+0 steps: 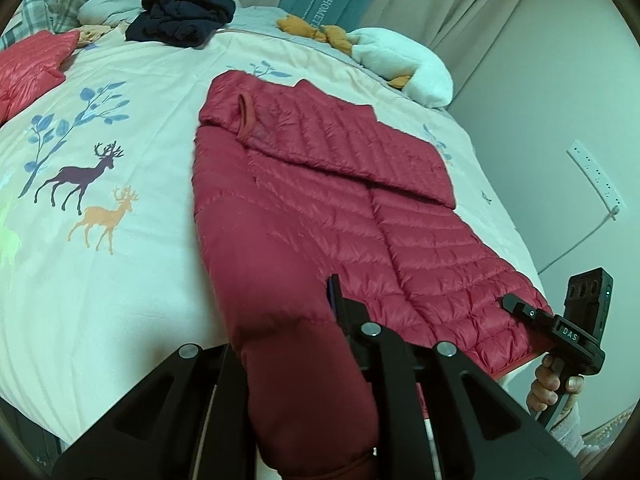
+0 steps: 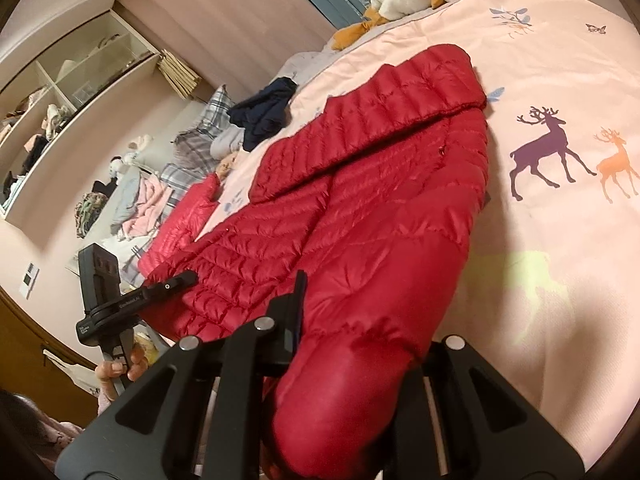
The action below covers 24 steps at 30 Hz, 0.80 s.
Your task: Fold large clothes
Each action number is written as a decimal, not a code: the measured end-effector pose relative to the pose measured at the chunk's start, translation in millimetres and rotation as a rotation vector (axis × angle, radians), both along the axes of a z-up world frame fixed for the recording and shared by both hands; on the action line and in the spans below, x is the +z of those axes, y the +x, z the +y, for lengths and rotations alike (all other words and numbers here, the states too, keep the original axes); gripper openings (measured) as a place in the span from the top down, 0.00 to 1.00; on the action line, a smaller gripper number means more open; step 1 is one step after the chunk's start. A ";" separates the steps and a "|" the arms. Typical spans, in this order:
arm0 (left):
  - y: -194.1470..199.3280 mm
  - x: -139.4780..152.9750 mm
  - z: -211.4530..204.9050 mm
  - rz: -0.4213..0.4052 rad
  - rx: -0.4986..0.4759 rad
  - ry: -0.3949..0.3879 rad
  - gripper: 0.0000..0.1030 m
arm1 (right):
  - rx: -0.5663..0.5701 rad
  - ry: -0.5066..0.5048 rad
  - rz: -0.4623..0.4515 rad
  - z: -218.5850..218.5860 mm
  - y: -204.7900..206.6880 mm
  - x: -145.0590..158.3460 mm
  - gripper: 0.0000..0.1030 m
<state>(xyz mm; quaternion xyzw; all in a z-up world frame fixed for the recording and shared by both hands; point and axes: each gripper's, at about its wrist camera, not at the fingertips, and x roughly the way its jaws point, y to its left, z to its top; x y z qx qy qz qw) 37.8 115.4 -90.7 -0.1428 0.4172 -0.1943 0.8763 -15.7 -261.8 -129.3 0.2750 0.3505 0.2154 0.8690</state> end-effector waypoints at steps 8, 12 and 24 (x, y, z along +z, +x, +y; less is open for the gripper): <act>-3.4 10.5 0.4 -0.019 -0.019 -0.022 0.88 | 0.023 0.021 -0.044 -1.4 -3.5 13.6 0.86; -4.5 14.6 2.2 -0.027 -0.025 -0.028 0.88 | 0.033 0.029 -0.065 -1.4 -5.7 19.1 0.86; -8.2 24.6 7.3 -0.053 -0.045 -0.041 0.88 | 0.057 0.056 -0.113 -2.5 -13.3 33.5 0.86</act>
